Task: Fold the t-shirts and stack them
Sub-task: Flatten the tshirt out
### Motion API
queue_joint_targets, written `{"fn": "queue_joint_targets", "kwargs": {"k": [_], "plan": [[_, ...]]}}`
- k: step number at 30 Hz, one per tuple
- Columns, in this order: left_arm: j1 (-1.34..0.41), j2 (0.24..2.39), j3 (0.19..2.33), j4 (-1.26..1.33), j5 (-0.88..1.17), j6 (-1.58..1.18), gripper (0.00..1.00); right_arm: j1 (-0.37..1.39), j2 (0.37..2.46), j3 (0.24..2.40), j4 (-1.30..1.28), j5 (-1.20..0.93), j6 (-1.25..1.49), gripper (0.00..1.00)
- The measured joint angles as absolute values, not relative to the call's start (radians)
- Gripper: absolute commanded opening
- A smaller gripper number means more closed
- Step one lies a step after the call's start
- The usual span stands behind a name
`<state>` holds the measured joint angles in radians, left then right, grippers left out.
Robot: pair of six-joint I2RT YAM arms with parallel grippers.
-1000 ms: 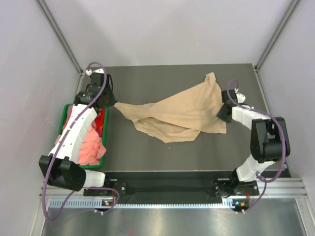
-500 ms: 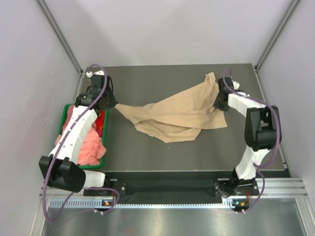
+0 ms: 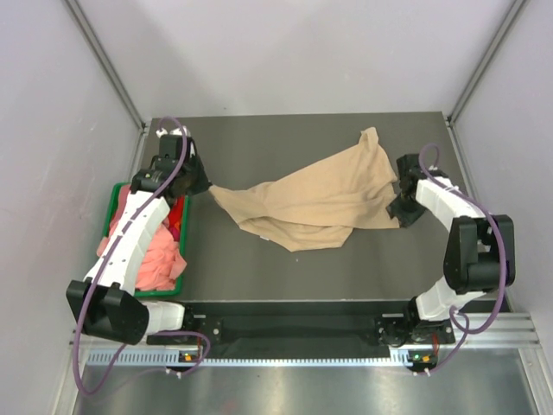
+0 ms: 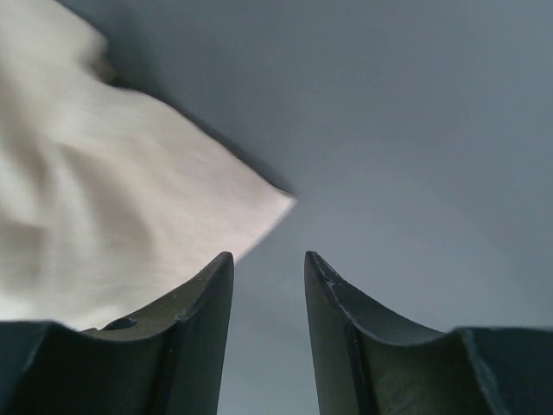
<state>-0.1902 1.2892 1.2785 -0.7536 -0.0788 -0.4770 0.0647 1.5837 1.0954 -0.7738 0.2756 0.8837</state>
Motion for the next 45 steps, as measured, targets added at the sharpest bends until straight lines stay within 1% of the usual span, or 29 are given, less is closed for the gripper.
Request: {"fn": "queue_joint_targets", "kwargs": {"k": [4, 11, 20, 23, 25, 28, 29, 34, 35, 37, 38, 40, 41, 45], "plan": [[-0.190, 1.289, 1.265, -0.754, -0.058, -0.477, 0.00, 0.056, 1.583, 0.994, -0.778, 0.256, 0.948, 0.39], [-0.190, 1.285, 1.257, -0.745, -0.037, -0.480, 0.00, 0.033, 1.551, 0.921, -0.706, 0.249, 1.027, 0.39], [-0.190, 1.285, 1.240, -0.736, -0.034, -0.481, 0.00, 0.023, 1.576, 0.919, -0.641, 0.234, 1.073, 0.39], [-0.190, 1.285, 1.239, -0.733, -0.034, -0.481, 0.00, 0.023, 1.608, 0.931, -0.639, 0.235, 1.085, 0.43], [-0.190, 1.285, 1.239, -0.732, -0.034, -0.481, 0.00, 0.023, 1.617, 0.939, -0.634, 0.240, 1.092, 0.43], [-0.190, 1.285, 1.239, -0.732, -0.034, -0.481, 0.00, 0.023, 1.619, 0.939, -0.635, 0.253, 1.102, 0.39], [-0.190, 1.285, 1.239, -0.732, -0.034, -0.481, 0.00, 0.023, 1.619, 0.939, -0.634, 0.261, 1.103, 0.36], [-0.190, 1.285, 1.239, -0.731, -0.033, -0.481, 0.00, 0.023, 1.622, 0.939, -0.634, 0.297, 1.105, 0.29], [-0.190, 1.285, 1.239, -0.732, -0.033, -0.482, 0.00, 0.023, 1.624, 0.939, -0.635, 0.302, 1.108, 0.25], [-0.190, 1.285, 1.239, -0.731, -0.033, -0.482, 0.00, 0.023, 1.625, 0.939, -0.635, 0.310, 1.110, 0.20], [-0.190, 1.285, 1.239, -0.731, -0.033, -0.482, 0.00, 0.023, 1.626, 0.939, -0.632, 0.314, 1.110, 0.12], [-0.190, 1.285, 1.239, -0.727, -0.030, -0.482, 0.00, 0.023, 1.634, 0.946, -0.624, 0.317, 1.103, 0.02], [-0.190, 1.285, 1.239, -0.724, -0.029, -0.482, 0.00, 0.023, 1.638, 0.949, -0.620, 0.317, 1.100, 0.00], [-0.190, 1.285, 1.239, -0.720, -0.018, -0.485, 0.00, 0.023, 1.639, 0.950, -0.611, 0.317, 1.063, 0.00]]}}
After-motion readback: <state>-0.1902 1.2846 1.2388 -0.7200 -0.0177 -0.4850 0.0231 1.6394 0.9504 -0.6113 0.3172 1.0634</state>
